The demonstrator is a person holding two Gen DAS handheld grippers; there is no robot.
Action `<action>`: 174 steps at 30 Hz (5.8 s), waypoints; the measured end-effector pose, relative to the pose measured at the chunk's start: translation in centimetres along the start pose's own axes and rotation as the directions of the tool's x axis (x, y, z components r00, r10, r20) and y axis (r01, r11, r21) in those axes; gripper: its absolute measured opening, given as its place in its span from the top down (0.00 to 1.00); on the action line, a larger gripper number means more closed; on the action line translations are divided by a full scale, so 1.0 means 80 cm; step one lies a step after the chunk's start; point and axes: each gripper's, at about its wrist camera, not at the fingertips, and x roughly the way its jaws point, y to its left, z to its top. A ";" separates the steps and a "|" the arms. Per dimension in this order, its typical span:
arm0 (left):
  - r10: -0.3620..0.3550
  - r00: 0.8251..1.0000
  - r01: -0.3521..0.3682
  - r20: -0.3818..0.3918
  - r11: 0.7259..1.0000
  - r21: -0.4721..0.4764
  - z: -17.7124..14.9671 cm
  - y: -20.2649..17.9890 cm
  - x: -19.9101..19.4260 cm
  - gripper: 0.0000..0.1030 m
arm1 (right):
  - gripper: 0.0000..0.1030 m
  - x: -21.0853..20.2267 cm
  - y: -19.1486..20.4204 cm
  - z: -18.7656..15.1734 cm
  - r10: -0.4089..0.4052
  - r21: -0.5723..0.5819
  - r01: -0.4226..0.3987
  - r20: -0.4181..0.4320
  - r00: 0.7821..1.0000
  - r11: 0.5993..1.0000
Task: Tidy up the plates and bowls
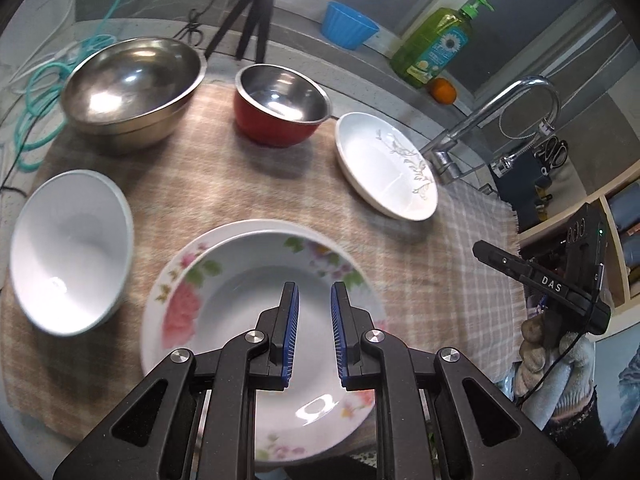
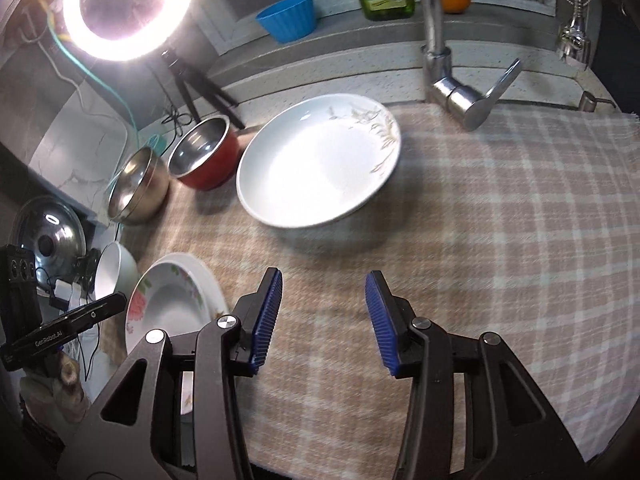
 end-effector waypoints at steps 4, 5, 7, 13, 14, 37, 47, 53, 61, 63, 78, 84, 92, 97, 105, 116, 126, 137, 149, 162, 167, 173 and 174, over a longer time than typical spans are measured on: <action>-0.010 1.000 0.010 0.006 1.000 0.007 0.017 -0.021 0.016 0.86 | 0.56 0.000 -0.031 0.025 0.003 0.024 -0.003 0.020 1.000 1.000; -0.011 1.000 0.011 0.009 1.000 0.004 0.023 -0.025 0.021 0.86 | 0.56 0.002 -0.036 0.030 0.009 0.031 -0.009 0.024 1.000 0.999; -0.016 1.000 0.016 0.014 1.000 -0.007 0.034 -0.032 0.029 0.86 | 0.56 0.005 -0.049 0.042 0.014 0.039 -0.015 0.034 0.999 0.999; -0.021 1.000 0.022 0.012 0.997 -0.071 0.068 -0.042 0.067 0.86 | 0.56 0.030 -0.074 0.074 0.019 0.060 -0.021 0.040 0.999 0.998; -0.028 1.000 0.029 0.010 0.995 -0.092 0.075 -0.041 0.075 0.86 | 0.56 0.034 -0.077 0.078 0.023 0.067 -0.025 0.039 0.999 0.997; 0.096 0.995 -0.099 -0.027 0.984 -0.146 0.139 -0.034 0.167 0.86 | 0.61 0.108 -0.101 0.121 0.080 0.112 -0.079 -0.001 0.997 0.991; 0.104 0.994 -0.107 -0.034 0.986 -0.131 0.143 -0.039 0.181 0.86 | 0.72 0.126 -0.103 0.130 0.095 0.114 -0.091 -0.028 0.995 0.989; 0.109 0.993 -0.113 -0.040 0.986 -0.127 0.148 -0.039 0.190 0.86 | 0.84 0.140 -0.095 0.137 0.084 0.095 -0.079 -0.047 0.995 0.992; 0.108 0.993 -0.113 -0.046 0.988 -0.104 0.150 -0.042 0.197 0.90 | 0.91 0.150 -0.081 0.140 0.059 0.050 -0.055 -0.065 0.996 0.997; 0.107 0.993 -0.112 -0.048 0.988 -0.103 0.150 -0.042 0.197 0.90 | 0.91 0.149 -0.081 0.140 0.059 0.048 -0.056 -0.069 0.996 0.997; 0.086 0.995 -0.090 -0.051 0.993 -0.074 0.131 -0.046 0.174 0.90 | 0.91 0.116 -0.078 0.100 0.077 0.078 -0.072 -0.072 0.994 0.994; 0.066 0.997 -0.069 -0.049 0.996 -0.050 0.117 -0.046 0.156 0.90 | 0.91 0.095 -0.065 0.079 0.074 0.093 -0.068 -0.058 0.996 0.993; 0.033 0.999 -0.034 -0.035 0.999 -0.017 0.104 -0.043 0.122 0.90 | 0.91 0.060 -0.039 0.054 0.065 0.104 -0.062 -0.025 0.998 0.993; 0.017 0.999 -0.017 -0.027 1.000 -0.006 0.095 -0.035 0.098 0.90 | 0.91 0.041 -0.014 0.039 0.065 0.105 -0.064 -0.007 0.998 0.992; 0.009 1.000 -0.010 -0.018 1.000 -0.015 0.075 -0.006 0.056 0.90 | 0.91 0.024 0.036 0.004 0.084 0.083 -0.083 -0.009 0.996 0.993; 0.021 1.000 -0.022 -0.012 0.999 -0.041 0.039 0.038 0.014 0.90 | 0.91 0.024 0.092 -0.040 0.105 0.042 -0.103 -0.055 0.993 0.994; 0.039 0.999 -0.041 -0.030 0.997 -0.068 0.001 0.070 -0.007 0.90 | 0.91 0.033 0.126 -0.078 0.103 0.003 -0.104 -0.120 0.987 0.995; 0.055 0.997 -0.059 -0.046 0.995 -0.084 -0.026 0.087 -0.016 0.90 | 0.91 0.047 0.147 -0.105 0.077 -0.036 -0.083 -0.151 0.986 0.996; 0.067 0.997 -0.071 -0.048 0.994 -0.085 -0.033 0.094 -0.013 0.90 | 0.91 0.056 0.154 -0.114 0.038 -0.073 -0.050 -0.158 0.987 0.996; 0.098 0.994 -0.102 -0.048 0.992 -0.073 -0.032 0.095 -0.012 0.90 | 0.89 0.059 0.164 -0.114 0.000 -0.124 -0.019 -0.153 0.988 0.992; 0.097 0.994 -0.100 -0.051 0.993 -0.057 -0.034 0.090 -0.012 0.90 | 0.84 0.056 0.162 -0.113 -0.033 -0.139 0.014 -0.136 0.990 0.990; 0.107 0.993 -0.110 -0.049 0.993 -0.052 -0.033 0.088 -0.011 0.90 | 0.82 0.057 0.165 -0.113 -0.037 -0.168 0.012 -0.149 0.988 0.986; 0.107 0.993 -0.109 -0.049 0.992 -0.055 -0.032 0.088 -0.011 0.89 | 0.81 0.057 0.167 -0.114 -0.042 -0.181 0.014 -0.150 0.988 0.983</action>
